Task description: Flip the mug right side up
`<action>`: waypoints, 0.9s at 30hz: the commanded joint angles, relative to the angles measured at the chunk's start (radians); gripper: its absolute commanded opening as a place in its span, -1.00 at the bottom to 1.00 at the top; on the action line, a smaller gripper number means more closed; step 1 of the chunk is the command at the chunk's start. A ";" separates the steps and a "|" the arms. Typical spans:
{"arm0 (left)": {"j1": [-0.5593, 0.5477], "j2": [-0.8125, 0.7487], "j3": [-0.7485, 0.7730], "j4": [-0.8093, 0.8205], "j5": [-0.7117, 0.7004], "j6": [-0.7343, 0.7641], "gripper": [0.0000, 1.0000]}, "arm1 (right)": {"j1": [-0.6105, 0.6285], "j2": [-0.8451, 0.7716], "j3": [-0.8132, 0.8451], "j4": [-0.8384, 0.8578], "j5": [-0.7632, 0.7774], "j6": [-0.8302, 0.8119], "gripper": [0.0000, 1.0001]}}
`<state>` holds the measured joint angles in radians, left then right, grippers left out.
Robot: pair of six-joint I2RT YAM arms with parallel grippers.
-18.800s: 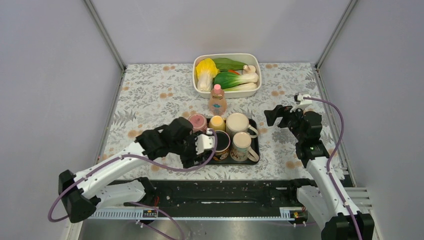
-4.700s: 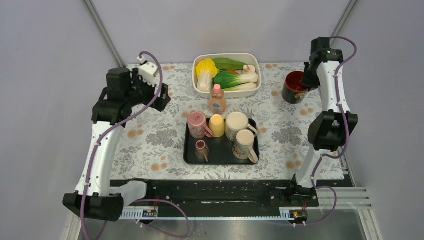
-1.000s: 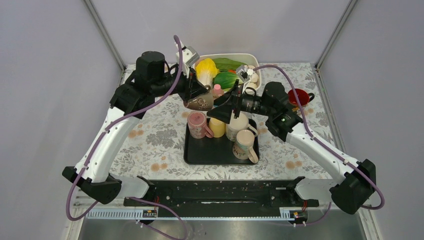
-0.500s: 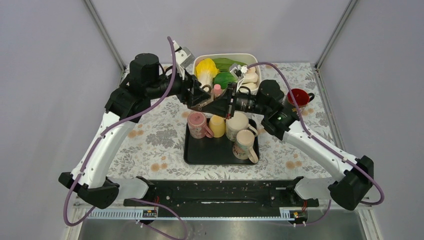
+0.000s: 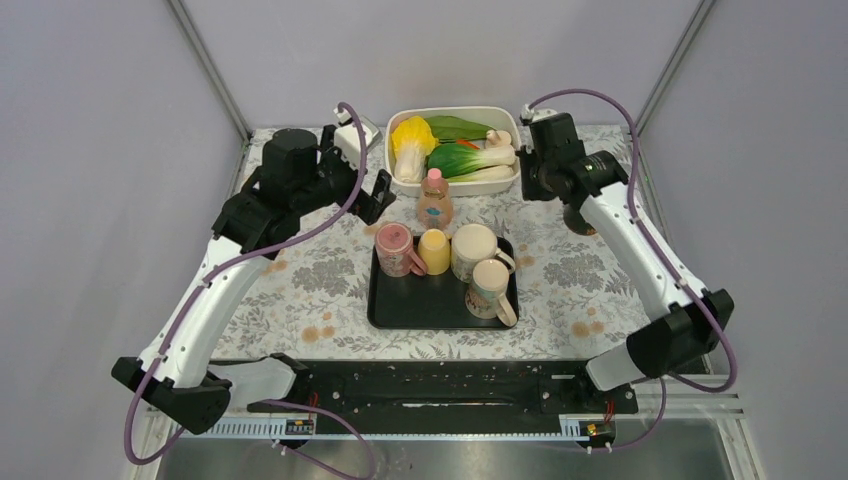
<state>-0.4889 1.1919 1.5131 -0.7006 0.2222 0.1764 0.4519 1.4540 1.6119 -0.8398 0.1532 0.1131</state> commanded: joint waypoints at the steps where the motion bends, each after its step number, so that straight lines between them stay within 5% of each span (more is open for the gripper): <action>1: 0.002 -0.004 -0.052 0.014 -0.010 0.098 0.98 | -0.094 0.071 -0.065 -0.224 0.058 -0.051 -1.00; 19: 0.001 0.016 -0.136 -0.004 0.050 0.130 0.98 | -0.274 0.311 -0.310 -0.031 0.001 -0.068 -0.98; 27: 0.001 0.019 -0.145 -0.001 0.065 0.120 0.98 | -0.274 0.265 -0.326 -0.029 0.018 -0.060 0.05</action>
<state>-0.4889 1.2133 1.3716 -0.7403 0.2569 0.2924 0.1799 1.7721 1.2888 -0.8825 0.1429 0.0563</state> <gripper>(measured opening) 0.988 0.429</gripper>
